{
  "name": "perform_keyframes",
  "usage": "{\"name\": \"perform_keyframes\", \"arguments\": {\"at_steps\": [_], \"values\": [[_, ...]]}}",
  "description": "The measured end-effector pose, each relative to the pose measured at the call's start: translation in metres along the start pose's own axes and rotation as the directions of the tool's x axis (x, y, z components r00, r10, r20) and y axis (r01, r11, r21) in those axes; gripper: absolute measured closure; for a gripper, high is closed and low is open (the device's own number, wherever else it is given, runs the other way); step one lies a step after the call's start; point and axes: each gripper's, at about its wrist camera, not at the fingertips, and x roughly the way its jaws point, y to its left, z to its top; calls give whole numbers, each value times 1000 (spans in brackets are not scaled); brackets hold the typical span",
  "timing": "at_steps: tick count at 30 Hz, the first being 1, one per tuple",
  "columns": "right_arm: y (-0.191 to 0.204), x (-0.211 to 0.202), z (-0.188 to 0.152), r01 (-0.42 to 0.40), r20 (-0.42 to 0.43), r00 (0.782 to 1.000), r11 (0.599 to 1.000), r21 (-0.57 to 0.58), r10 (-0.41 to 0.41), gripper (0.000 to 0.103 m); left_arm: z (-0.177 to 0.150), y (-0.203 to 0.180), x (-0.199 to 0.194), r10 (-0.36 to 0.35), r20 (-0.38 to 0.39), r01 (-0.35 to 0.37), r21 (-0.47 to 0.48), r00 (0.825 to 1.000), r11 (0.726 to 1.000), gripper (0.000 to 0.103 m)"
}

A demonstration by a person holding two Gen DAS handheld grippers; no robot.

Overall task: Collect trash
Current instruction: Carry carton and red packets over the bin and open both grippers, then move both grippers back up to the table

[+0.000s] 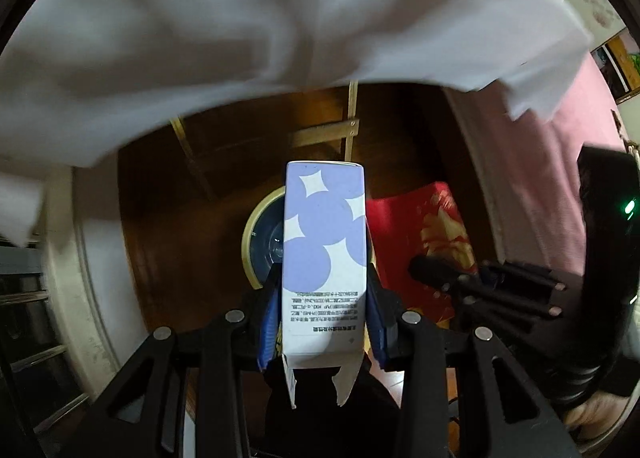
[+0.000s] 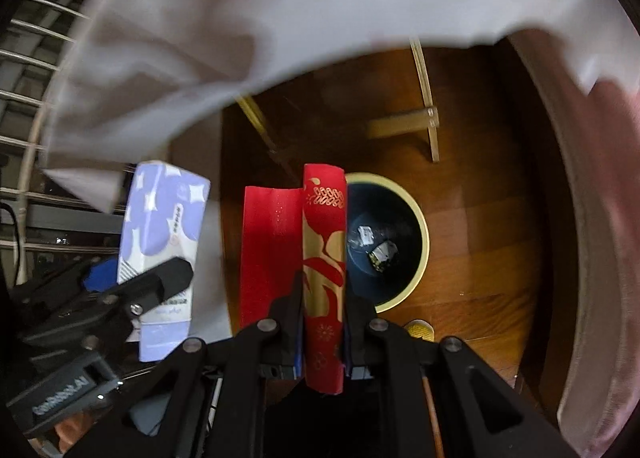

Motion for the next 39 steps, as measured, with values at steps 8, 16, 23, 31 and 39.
{"name": "perform_keyframes", "arguments": {"at_steps": [8, 16, 23, 31, 39], "values": [[-38, 102, -6, 49, -38, 998, 996, 78, -46, 86, -4, 13, 108, -7, -74, 7, 5, 997, 1000, 65], [-47, 145, -3, 83, -38, 996, 989, 119, -79, 62, -1, 41, 147, 35, -85, -37, -21, 996, 999, 15], [-44, 146, 1, 95, -23, 995, 988, 123, -92, 46, -2, 59, 139, 73, -40, -75, -38, 997, 996, 15], [-35, 124, 2, 110, 0, 994, 987, 119, -111, 46, 0, 60, 111, 81, 9, -80, -62, 997, 995, 15], [-17, 70, 1, 83, 31, 996, 988, 134, -88, 45, 1, 49, 55, 67, 32, -65, -63, 997, 996, 15]]}}
